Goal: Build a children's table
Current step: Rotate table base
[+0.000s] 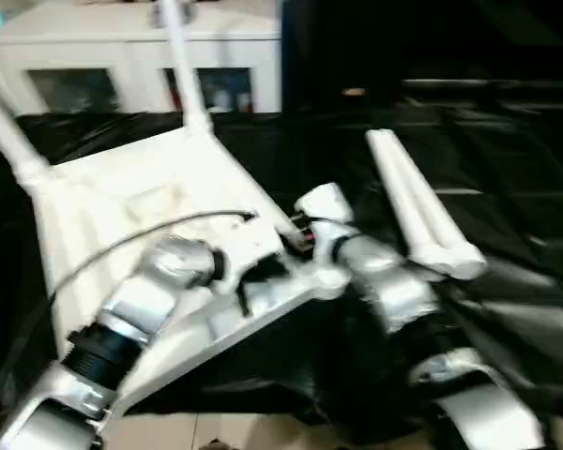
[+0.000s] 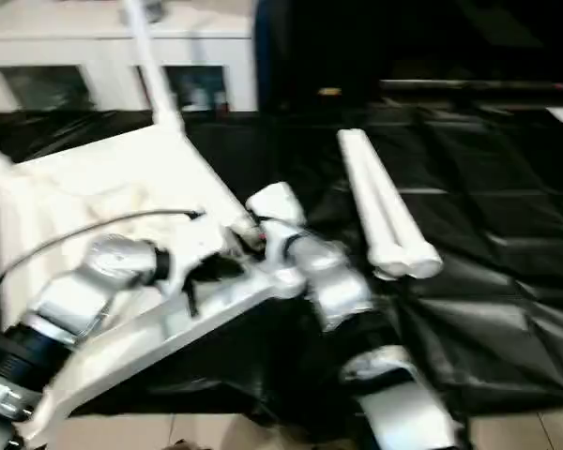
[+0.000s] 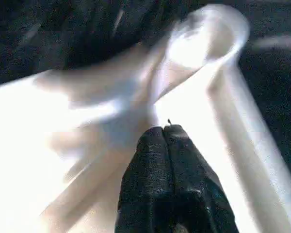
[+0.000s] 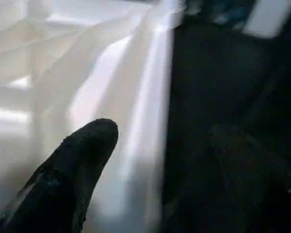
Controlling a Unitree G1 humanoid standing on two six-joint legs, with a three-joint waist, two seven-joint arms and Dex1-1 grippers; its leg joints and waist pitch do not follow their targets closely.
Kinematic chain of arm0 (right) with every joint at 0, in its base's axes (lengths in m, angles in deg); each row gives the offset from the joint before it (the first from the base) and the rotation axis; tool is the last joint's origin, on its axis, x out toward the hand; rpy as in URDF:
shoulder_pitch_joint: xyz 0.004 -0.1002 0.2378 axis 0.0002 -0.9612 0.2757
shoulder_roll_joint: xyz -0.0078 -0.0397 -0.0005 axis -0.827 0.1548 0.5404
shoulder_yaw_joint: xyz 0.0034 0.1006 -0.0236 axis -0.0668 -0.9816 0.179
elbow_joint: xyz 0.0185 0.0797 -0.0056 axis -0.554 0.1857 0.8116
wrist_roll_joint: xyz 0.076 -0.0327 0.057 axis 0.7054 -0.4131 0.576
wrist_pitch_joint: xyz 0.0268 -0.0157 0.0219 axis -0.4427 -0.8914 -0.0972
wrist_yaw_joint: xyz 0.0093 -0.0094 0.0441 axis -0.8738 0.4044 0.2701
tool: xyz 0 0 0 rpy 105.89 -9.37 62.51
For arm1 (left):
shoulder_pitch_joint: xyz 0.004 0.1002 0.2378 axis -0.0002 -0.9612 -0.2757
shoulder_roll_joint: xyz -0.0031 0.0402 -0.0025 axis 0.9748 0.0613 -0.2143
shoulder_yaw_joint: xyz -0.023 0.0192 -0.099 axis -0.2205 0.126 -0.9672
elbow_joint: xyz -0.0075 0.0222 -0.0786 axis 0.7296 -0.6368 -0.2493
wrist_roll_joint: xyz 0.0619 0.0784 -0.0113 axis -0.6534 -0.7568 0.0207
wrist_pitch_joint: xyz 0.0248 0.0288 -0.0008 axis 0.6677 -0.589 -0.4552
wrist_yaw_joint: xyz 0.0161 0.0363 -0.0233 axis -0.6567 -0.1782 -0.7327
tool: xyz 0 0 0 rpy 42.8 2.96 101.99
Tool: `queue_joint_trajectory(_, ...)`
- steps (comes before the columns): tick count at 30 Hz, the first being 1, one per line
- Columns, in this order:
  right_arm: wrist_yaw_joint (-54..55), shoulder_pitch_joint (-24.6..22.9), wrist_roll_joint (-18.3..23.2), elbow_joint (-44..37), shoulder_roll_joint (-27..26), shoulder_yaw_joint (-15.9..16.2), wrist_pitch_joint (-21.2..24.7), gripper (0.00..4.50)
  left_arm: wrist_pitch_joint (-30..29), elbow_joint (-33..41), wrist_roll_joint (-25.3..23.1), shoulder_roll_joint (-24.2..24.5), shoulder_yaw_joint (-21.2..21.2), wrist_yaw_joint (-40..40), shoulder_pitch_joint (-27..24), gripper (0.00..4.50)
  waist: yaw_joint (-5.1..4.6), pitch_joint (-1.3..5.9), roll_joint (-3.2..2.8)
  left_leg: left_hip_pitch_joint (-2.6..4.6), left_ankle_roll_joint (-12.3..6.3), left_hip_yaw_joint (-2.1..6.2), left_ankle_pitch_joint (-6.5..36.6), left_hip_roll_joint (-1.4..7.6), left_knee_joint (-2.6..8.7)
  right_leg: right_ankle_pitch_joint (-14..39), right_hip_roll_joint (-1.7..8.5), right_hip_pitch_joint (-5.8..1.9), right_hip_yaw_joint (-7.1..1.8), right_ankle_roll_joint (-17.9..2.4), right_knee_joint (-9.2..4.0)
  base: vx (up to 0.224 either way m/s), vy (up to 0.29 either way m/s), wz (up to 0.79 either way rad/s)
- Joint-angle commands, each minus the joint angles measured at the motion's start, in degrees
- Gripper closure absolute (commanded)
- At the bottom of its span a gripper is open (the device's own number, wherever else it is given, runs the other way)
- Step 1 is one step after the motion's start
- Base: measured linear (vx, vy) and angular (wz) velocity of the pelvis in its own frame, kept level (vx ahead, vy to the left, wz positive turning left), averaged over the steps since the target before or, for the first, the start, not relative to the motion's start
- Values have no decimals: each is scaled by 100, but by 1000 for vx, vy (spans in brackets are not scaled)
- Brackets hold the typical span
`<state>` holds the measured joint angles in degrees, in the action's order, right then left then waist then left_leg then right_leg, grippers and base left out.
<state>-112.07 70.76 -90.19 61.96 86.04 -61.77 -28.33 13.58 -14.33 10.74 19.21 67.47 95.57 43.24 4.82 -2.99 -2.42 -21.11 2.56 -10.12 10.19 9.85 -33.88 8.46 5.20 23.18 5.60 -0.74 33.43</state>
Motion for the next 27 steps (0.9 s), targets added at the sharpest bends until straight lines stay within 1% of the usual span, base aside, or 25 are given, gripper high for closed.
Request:
queue_joint_trajectory(1,20,-90,71,-308,54,-124,131,67,188,-30,-95,9,-48,-46,67,444,30,401,7,102,62,121,1562,306,455,1596,368,-267,-328,-1017,-321,0,0,0)
queue_joint_trajectory(3,41,-223,133,-711,184,-274,269,67,308,-68,-142,83,-58,-91,65,444,52,389,5,77,53,121,1532,294,456,1625,381,-280,-330,-1016,-317,0,0,0)
queue_joint_trajectory(4,60,-276,164,-891,232,-345,336,67,352,-69,-146,115,-67,-112,60,444,63,385,7,75,47,123,1557,297,462,1707,381,-282,-327,-948,-338,0,0,0)
queue_joint_trajectory(5,94,-367,183,-1203,319,-442,456,67,175,164,51,84,-215,-63,-14,444,58,387,13,74,60,128,1566,300,464,1730,383,-281,-327,-943,-328,0,0,0)
queue_joint_trajectory(6,121,-430,198,-1417,382,-497,540,67,72,313,206,56,-321,-30,-64,444,60,377,-34,79,87,133,1579,297,469,1742,377,-281,-328,-949,-322,0,0,0)
queue_joint_trajectory(7,90,-540,259,-1734,504,-553,698,67,-225,664,542,-26,-498,55,-163,444,54,374,-6,90,122,123,1598,313,472,1723,379,-287,-331,-987,-315,0,0,0)
queue_joint_trajectory(8,86,-551,265,-1764,516,-558,714,67,-254,698,575,-34,-514,63,-173,444,76,375,-12,92,105,131,1601,318,469,1730,386,-280,-327,-997,-327,0,0,0)
queue_joint_trajectory(9,54,-621,308,-1955,595,-584,810,67,-439,915,785,-86,-615,115,-234,444,57,366,3,81,97,119,1657,302,465,1810,376,-283,-323,-1007,-331,0,0,0)
queue_joint_trajectory(10,-120,-749,370,-2227,746,-576,923,67,-765,1280,1106,-150,-706,205,-341,444,65,356,23,69,77,122,1669,306,468,1908,386,-298,-321,-990,-335,0,0,0)
queue_joint_trajectory(11,-120,-749,370,-2227,746,-576,923,67,-765,1280,1106,-150,-706,205,-341,444,77,353,22,75,47,119,1674,304,463,1959,385,-278,-323,-979,-354,0,0,0)
queue_joint_trajectory(12,-411,-937,478,-2610,954,-554,1099,67,-1116,1753,1448,-152,-687,397,-520,444,56,345,28,78,37,114,1730,298,465,2045,367,-274,-320,-979,-347,0,0,0)
queue_joint_trajectory(13,-599,-1067,550,-2869,1084,-539,1235,67,-1304,2027,1642,-128,-634,532,-638,444,86,331,38,61,-26,125,1723,324,471,2102,395,-291,-335,-940,-364,0,0,0)
queue_joint_trajectory(14,-823,-1205,621,-3122,1248,-513,1350,67,-1520,2278,1790,-54,-518,684,-765,444,86,331,38,61,-26,125,1723,324,471,2102,395,-291,-335,-940,-364,0,0,0)
queue_joint_trajectory(16,-1230,-1453,802,-3575,1579,-449,1605,67,-1669,2512,1716,143,-186,863,-948,444,71,298,57,57,-115,121,1817,290,479,2558,344,-268,-327,-702,-437,0,0,0)
queue_joint_trajectory(17,-1230,-1453,802,-3575,1579,-449,1605,67,-1669,2512,1716,143,-186,863,-948,444,64,296,58,54,-113,129,1830,288,479,2667,354,-262,-322,-655,-435,0,0,0)
queue_joint_trajectory(18,-1654,-1678,941,-3944,1977,-329,1778,67,-1672,2323,1269,232,139,786,-983,444,40,288,57,63,-99,128,1881,264,477,2940,337,-245,-303,-533,-490,0,0,0)
queue_joint_trajectory(19,-1695,-1700,955,-3981,2018,-316,1797,67,-1670,2299,1219,240,171,773,-983,444,56,283,41,84,-99,139,1929,267,475,3055,326,-238,-300,-433,-517,0,0,0)
queue_joint_trajectory(20,-1885,-1794,1026,-4136,2196,-255,1891,67,-1662,2156,1001,255,295,694,-970,444,52,263,43,106,-91,134,2040,258,468,3296,327,-209,-303,-302,-555,0,0,0)
queue_joint_trajectory(21,-2105,-1892,1112,-4306,2385,-184,1988,67,-1654,1973,777,255,410,595,-937,444,48,260,48,97,-79,148,2065,242,468,3513,326,-216,-282,-169,-590,0,0,0)
queue_joint_trajectory(22,-2231,-1951,1167,-4424,2490,-148,2070,67,-1686,1895,683,266,476,520,-913,444,54,271,55,111,-61,150,2071,236,452,3617,334,-197,-274,-90,-612,0,0,0)
queue_joint_trajectory(23,-2316,-1995,1198,-4496,2569,-117,2111,67,-1677,1822,605,260,500,457,-890,444,49,273,60,99,-59,163,2062,238,457,3619,344,-211,-263,-91,-609,0,0,0)
queue_joint_trajectory(24,-2537,-2111,1278,-4685,2774,-36,2217,67,-1654,1632,403,245,562,295,-829,444,48,286,22,81,-60,176,2057,250,465,3519,323,-236,-249,-70,-618,0,0,0)
queue_joint_trajectory(25,-2746,-2232,1355,-4895,2973,34,2345,67,-1680,1508,256,259,632,118,-776,444,58,299,24,111,-85,170,2058,254,452,3397,337,-208,-260,-136,-618,0,0,0)
queue_joint_trajectory(26,-2943,-2386,1367,-5093,3216,101,2459,67,-1752,1350,104,270,667,-172,-668,444,67,308,23,75,-99,185,2031,268,461,3283,340,-248,-254,-206,-591,0,0,0)
queue_joint_trajectory(27,-2943,-2386,1367,-5093,3216,101,2459,67,-1752,1350,104,270,667,-172,-668,444,79,303,29,91,-108,177,2058,271,459,3266,328,-234,-256,-197,-600,0,0,0)
